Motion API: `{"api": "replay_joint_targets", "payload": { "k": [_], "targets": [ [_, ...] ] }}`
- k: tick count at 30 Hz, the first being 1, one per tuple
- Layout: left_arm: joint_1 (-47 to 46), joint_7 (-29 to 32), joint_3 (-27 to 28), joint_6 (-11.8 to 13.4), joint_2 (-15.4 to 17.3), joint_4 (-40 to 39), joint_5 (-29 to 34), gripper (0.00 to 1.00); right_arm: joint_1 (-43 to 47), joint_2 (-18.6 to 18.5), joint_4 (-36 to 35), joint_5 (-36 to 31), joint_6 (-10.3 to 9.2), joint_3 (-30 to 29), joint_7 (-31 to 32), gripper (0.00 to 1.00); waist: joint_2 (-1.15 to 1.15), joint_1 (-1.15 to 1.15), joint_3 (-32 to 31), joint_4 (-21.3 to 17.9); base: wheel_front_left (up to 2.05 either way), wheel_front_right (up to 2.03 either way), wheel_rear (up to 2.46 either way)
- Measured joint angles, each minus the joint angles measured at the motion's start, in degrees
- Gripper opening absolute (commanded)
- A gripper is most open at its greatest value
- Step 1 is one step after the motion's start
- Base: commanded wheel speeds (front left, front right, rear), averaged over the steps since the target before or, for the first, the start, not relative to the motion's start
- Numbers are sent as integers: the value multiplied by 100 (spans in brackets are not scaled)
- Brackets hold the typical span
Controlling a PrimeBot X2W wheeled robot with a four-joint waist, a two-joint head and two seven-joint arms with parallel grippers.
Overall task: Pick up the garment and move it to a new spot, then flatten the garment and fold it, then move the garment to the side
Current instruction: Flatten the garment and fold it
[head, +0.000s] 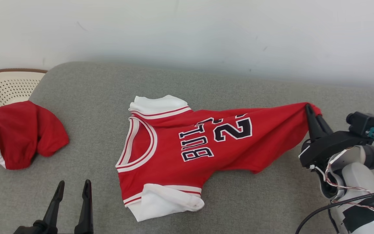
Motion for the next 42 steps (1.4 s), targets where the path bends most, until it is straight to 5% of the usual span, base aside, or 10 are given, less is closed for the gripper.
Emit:
{"api": "replay_joint_targets", "payload": {
  "k": [11,13,14,22,42],
  "targets": [
    [71,0,102,-120,-156,70,64,100,200,-304,-338,344,0,200,543,0,0,0,-17,80,0,0,0],
    [72,0,120,-154,-182,75,89,100,234,-308,-270,350,0,231,544,47,0,0,6,70,0,0,0],
    [72,0,116,-160,-196,82,93,100,235,-321,-227,277,0,233,533,100,0,0,18,64,0,0,0],
    [70,0,112,-216,-286,111,172,100,571,-288,-158,265,0,198,492,100,0,0,24,-45,0,0,0],
    [247,0,192,-313,-504,140,249,100,2017,34,-1602,-224,0,-553,332,100,0,0,20,-455,0,0,0]
  ]
}}
